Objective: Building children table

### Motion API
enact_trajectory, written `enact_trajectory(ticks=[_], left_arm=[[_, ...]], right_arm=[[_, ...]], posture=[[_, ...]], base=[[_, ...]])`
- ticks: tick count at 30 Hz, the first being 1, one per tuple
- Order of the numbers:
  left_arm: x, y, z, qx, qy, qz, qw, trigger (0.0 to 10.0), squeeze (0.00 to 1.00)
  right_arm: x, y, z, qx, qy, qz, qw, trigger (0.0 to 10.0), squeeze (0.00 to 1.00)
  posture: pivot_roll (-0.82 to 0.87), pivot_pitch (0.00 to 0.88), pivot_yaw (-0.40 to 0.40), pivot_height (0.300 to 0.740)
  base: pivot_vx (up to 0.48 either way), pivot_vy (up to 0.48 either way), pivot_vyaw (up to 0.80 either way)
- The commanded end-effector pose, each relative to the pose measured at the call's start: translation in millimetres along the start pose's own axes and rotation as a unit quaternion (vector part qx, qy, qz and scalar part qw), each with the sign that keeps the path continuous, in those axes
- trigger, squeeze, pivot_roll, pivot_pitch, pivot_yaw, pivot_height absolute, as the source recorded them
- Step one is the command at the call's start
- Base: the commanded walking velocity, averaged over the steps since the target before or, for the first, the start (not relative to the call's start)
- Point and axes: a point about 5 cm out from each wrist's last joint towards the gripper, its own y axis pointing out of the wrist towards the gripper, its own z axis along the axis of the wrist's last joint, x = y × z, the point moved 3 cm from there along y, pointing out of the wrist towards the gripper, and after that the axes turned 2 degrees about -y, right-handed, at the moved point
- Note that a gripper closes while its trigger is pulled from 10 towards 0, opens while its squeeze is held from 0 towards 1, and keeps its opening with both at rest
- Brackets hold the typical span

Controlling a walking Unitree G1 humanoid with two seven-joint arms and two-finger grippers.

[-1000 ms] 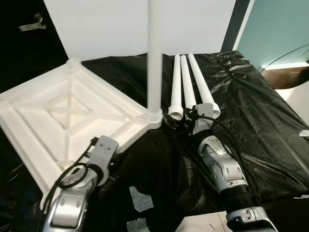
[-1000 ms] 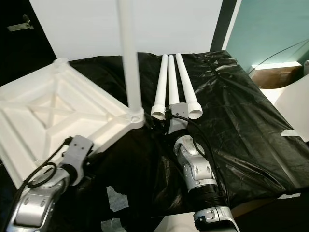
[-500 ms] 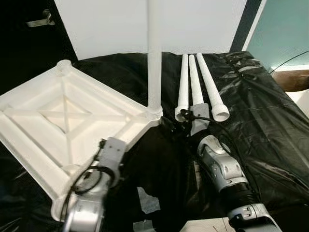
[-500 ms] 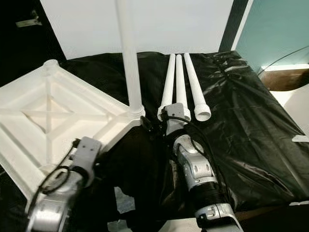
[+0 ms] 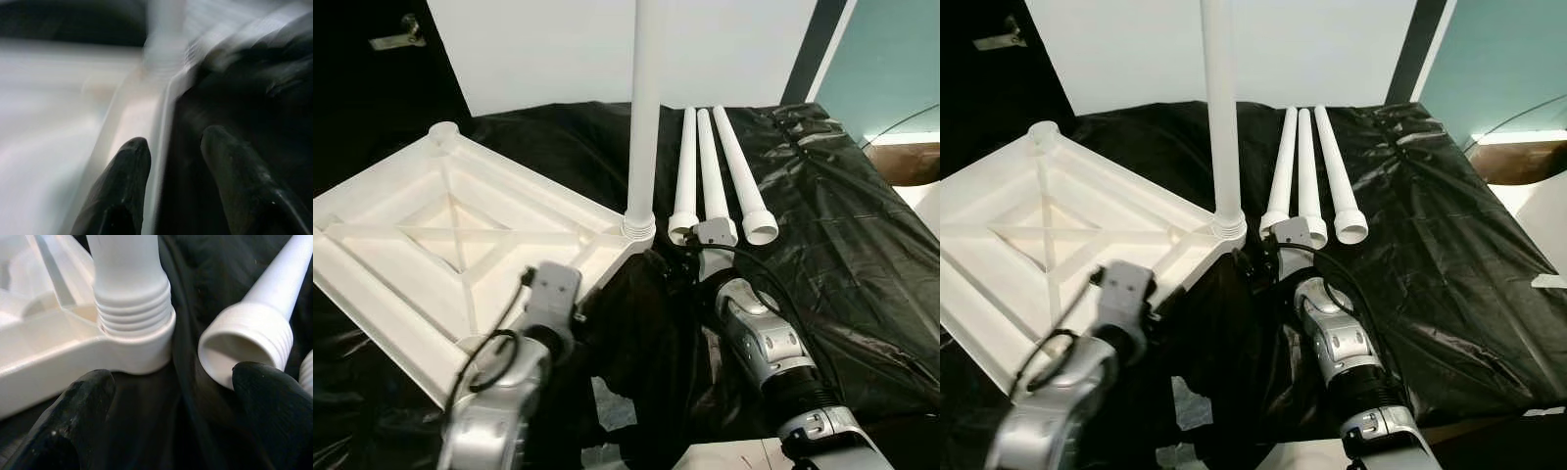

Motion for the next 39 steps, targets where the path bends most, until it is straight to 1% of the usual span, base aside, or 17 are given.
enact_trajectory(ticks=[1,4,7,8,10,11,14,17,19,20,22,26,28,30,32,36,39], left_arm=[[0.3,-2.3,6,0.017,0.000,-0.012,1.000,10.0,0.00],[-6.5,-5.1,10,0.026,0.006,-0.002,1.000,10.0,0.00],[-46.8,-13.8,14,0.019,0.058,0.087,0.994,10.0,0.00],[-46.8,-13.8,14,0.019,0.058,0.087,0.994,10.0,0.00],[-81.6,-20.6,11,-0.011,0.099,0.181,0.978,10.0,0.00],[-81.6,-20.6,11,-0.011,0.099,0.181,0.978,10.0,0.00],[-118.9,-35.2,0,-0.068,0.161,0.293,0.940,10.0,0.00],[-127.3,-39.9,-3,-0.081,0.173,0.317,0.929,10.0,0.00],[-142.6,-51.3,-14,-0.126,0.186,0.355,0.908,10.0,0.00],[-142.6,-51.3,-14,-0.126,0.186,0.355,0.908,10.0,0.00],[-154.0,-60.9,-25,-0.179,0.217,0.369,0.886,10.0,0.00],[-156.2,-62.3,-26,-0.190,0.235,0.369,0.879,10.0,0.00],[-162.8,-67.2,-31,-0.236,0.278,0.365,0.857,10.0,0.00],[-162.8,-67.2,-31,-0.236,0.278,0.365,0.857,10.0,0.00],[-160.9,-68.3,-38,-0.266,0.286,0.343,0.854,10.0,0.00],[-142.7,-60.4,-49,-0.291,0.258,0.269,0.881,10.0,0.00],[-136.7,-58.0,-52,-0.298,0.250,0.248,0.887,10.0,0.00]], right_arm=[[-0.2,1.6,-2,-0.010,-0.006,0.001,1.000,10.0,0.00],[-0.2,2.5,-3,-0.012,-0.008,0.002,1.000,10.0,0.00],[-2.4,5.1,-4,-0.019,-0.018,0.008,1.000,10.0,0.00],[-2.4,5.1,-4,-0.019,-0.018,0.008,1.000,10.0,0.00],[-5.3,7.4,-4,-0.022,-0.019,0.012,0.999,10.0,0.00],[-5.3,7.4,-4,-0.022,-0.019,0.012,0.999,10.0,0.00],[-12.5,11.2,-3,-0.026,-0.011,0.026,0.999,10.0,0.00],[-14.5,12.2,-3,-0.026,-0.009,0.029,0.999,10.0,0.00],[-19.4,14.4,-3,-0.027,0.003,0.040,0.999,10.0,0.00],[-19.4,14.4,-3,-0.027,0.003,0.040,0.999,10.0,0.00],[-24.1,16.6,-2,-0.027,0.008,0.051,0.998,10.0,0.00],[-25.0,17.3,-2,-0.030,0.005,0.054,0.998,10.0,0.00],[-25.2,21.4,-5,-0.045,0.006,0.054,0.997,10.0,0.00],[-25.2,21.4,-5,-0.045,0.006,0.054,0.997,10.0,0.00],[-24.5,25.6,-6,-0.057,0.012,0.055,0.997,10.0,0.00],[-27.0,35.2,-2,-0.072,0.019,0.065,0.995,10.0,0.00],[-29.1,38.0,1,-0.070,0.015,0.072,0.995,10.0,0.00]], posture=[[0.17,0.072,-0.022,0.740],[0.17,0.070,-0.023,0.740],[0.17,0.066,-0.025,0.740],[0.17,0.066,-0.025,0.740],[0.18,0.064,-0.027,0.740],[0.18,0.064,-0.027,0.740],[0.18,0.053,-0.026,0.740],[0.18,0.053,-0.026,0.740],[0.18,0.042,-0.025,0.740],[0.18,0.042,-0.025,0.740],[0.18,0.041,-0.024,0.740],[0.18,0.033,-0.022,0.740],[0.18,0.023,-0.015,0.740],[0.18,0.023,-0.015,0.740],[0.18,0.023,-0.015,0.740],[0.17,0.015,-0.008,0.740],[0.17,0.015,-0.009,0.740]], base=[[0.000,0.000,0.00],[0.000,0.000,0.00],[0.000,0.000,0.00],[0.000,0.000,0.00],[0.000,0.000,0.00],[0.000,0.000,0.00],[0.000,0.000,0.00],[0.000,0.000,0.00],[0.000,0.000,0.00],[0.000,0.000,0.00],[0.000,0.000,0.00],[0.000,0.000,0.00],[0.000,0.000,0.00],[0.000,0.000,0.00],[0.000,0.000,0.00],[0.000,0.000,0.00],[0.000,0.000,0.00]])
